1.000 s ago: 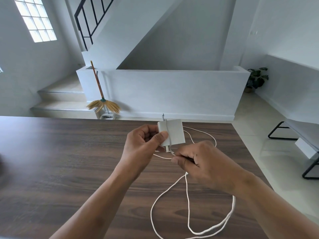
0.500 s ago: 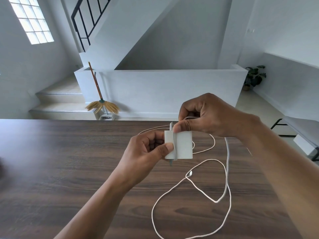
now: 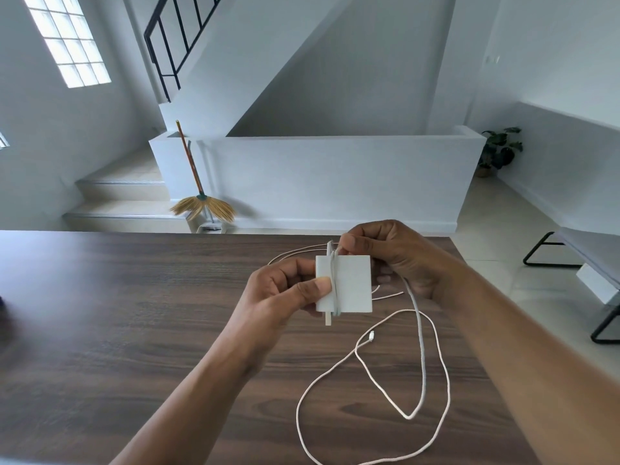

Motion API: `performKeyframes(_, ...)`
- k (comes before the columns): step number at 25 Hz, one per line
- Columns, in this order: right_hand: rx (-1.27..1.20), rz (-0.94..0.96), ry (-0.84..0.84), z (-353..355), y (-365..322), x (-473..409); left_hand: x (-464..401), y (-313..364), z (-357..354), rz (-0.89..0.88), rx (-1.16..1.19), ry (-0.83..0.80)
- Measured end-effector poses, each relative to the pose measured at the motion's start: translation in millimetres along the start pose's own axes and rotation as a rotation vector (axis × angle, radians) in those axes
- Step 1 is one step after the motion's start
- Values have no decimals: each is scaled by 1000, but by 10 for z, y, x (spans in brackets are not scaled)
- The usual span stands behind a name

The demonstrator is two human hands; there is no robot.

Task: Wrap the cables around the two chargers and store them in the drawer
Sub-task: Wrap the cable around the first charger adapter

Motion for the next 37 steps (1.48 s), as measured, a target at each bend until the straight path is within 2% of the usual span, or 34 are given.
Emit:
performKeyframes(5, -125, -24, 16, -36, 240, -4, -61, -14, -53, 25, 152, -27)
performKeyframes(9, -254, 29, 40, -136, 457, 2, -130, -22, -39, -12, 197, 97)
performKeyframes(11, -106, 20, 90, -235, 520, 59, -153, -42, 1, -34, 194, 178)
performKeyframes(13, 155, 22, 143, -358, 591, 148, -174, -60, 86, -55, 158, 269)
performKeyframes(16, 422, 127, 158, -480, 616, 310, -171, -84, 203, -65, 43, 333)
performKeyframes(20, 600, 182, 106, -498, 398, 477, -144, -97, 191, -65, -94, 324)
performKeyframes(23, 731, 129, 37, -545, 180, 525, -135, -93, 150, -75, -220, 310)
performKeyframes(28, 1017, 59, -42, -365, -307, 452, -83, -85, 73, -57, -330, 171)
performKeyframes(33, 945, 102, -52, -45, -586, 145, 19, -86, -13, -15, -210, 43)
performKeyframes(37, 565, 148, -6, 78, -375, -5, 10, -23, 5, -58, -124, 53)
Point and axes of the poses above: each hand's wrist, its own x-axis away from the middle knuckle, its own z-axis out of the back of the hand, y = z × x, the point moved 3 cm from there along -x, towards the middle knuckle, and after that the axes turned 6 degrees about -y, right-handed, at the moved point
